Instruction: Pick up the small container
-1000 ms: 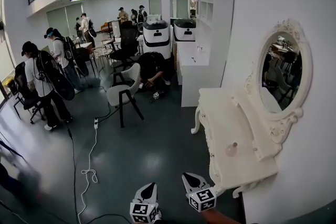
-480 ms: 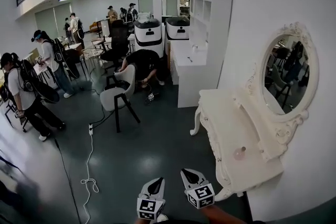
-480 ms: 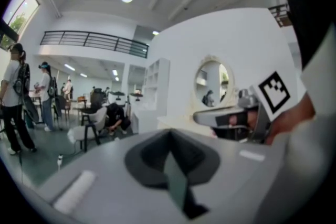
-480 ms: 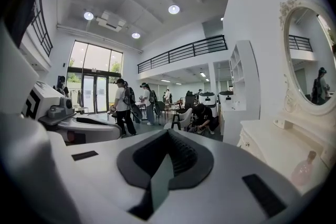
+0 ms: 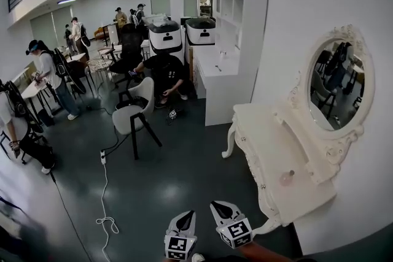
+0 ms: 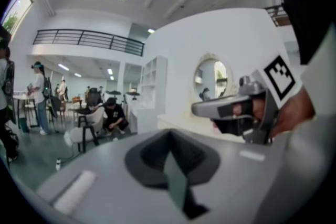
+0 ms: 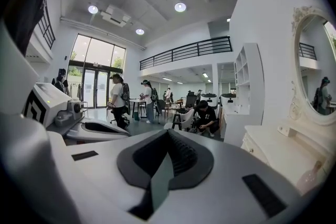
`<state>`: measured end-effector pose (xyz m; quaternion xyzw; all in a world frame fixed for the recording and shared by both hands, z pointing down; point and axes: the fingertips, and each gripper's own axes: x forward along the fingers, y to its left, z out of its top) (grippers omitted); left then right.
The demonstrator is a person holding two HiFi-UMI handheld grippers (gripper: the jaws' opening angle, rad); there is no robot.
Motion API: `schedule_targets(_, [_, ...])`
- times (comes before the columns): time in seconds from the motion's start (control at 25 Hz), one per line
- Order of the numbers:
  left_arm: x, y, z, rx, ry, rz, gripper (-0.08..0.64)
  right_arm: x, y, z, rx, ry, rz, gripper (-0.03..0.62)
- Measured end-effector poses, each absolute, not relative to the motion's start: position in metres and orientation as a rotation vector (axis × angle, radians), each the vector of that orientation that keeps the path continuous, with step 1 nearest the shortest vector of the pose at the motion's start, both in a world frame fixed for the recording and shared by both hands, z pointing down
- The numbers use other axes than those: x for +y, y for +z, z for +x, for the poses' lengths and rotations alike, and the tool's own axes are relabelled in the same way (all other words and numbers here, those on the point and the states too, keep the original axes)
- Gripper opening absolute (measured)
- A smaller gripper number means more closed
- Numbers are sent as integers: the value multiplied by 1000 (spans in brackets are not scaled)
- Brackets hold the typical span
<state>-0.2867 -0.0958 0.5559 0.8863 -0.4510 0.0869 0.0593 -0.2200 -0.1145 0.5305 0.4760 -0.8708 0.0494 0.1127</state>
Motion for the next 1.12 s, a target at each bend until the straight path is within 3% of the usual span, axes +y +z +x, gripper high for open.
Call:
schedule_targets(0.48, [-126,562,-241,-1233,250,2710,6,-143,523,-180,-2547,157,1544,6])
schedule_targets(1.12, [-228,536,-117,-1109,234,2766,8,-221,514,-40,-2505,203,1755,6])
